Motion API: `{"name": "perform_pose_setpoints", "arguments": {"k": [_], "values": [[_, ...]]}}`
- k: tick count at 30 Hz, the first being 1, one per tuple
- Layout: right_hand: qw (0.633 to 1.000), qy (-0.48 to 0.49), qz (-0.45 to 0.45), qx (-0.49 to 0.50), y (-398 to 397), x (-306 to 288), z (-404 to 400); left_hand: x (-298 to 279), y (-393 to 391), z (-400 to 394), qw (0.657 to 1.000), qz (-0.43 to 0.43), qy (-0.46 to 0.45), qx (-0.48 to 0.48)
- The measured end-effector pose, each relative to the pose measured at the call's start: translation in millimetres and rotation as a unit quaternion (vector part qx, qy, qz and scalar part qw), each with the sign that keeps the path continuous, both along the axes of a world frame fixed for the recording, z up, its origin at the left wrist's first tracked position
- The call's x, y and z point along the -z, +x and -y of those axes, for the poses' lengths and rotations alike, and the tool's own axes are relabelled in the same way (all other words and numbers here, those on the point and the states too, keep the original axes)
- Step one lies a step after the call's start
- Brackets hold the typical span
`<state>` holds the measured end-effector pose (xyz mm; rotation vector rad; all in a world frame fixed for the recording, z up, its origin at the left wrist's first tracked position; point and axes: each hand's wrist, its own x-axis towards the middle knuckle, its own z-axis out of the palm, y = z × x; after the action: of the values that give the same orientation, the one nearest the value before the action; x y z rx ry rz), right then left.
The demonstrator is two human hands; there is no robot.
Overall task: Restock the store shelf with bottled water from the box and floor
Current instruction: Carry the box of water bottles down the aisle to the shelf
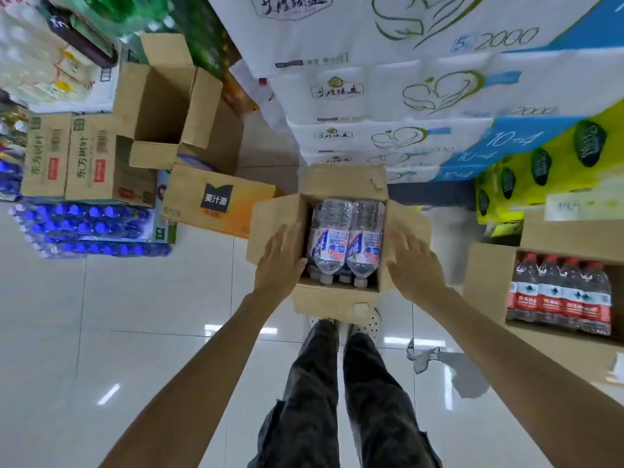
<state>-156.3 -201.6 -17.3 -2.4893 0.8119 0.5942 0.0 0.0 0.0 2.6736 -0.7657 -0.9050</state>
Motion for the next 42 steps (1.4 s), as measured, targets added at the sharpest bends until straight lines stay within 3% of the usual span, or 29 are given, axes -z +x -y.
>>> {"name": "perform_pose_setpoints", "arguments": {"k": [3,13,18,23,28,42], "values": [[0.995,0.049,0.005,0.085,5.5,17.2,-0.7,26.1,16.1,5.2,0.999,-0.026,0.003,-0.026],[0.970,0.134,-0.040,0.198,24.1,66.9,-21.8,97.8,43.2,4.2,0.994,-0.063,0.032,-0.081],[0.961,0.135,-0.059,0.232,29.1,83.9,-16.8,109.6,54.6,15.2,0.996,-0.018,0.063,-0.059],[0.962,0.123,-0.042,0.241,30.0,80.8,-17.0,111.4,62.6,16.1,0.996,0.019,0.076,-0.037],[0.958,0.116,-0.043,0.258,23.0,80.3,-19.6,106.8,60.5,11.6,0.996,-0.005,0.075,-0.036],[0.971,0.150,-0.087,0.163,-9.1,54.2,-25.6,84.0,1.1,-33.1,0.986,-0.032,0.146,-0.075]]}}
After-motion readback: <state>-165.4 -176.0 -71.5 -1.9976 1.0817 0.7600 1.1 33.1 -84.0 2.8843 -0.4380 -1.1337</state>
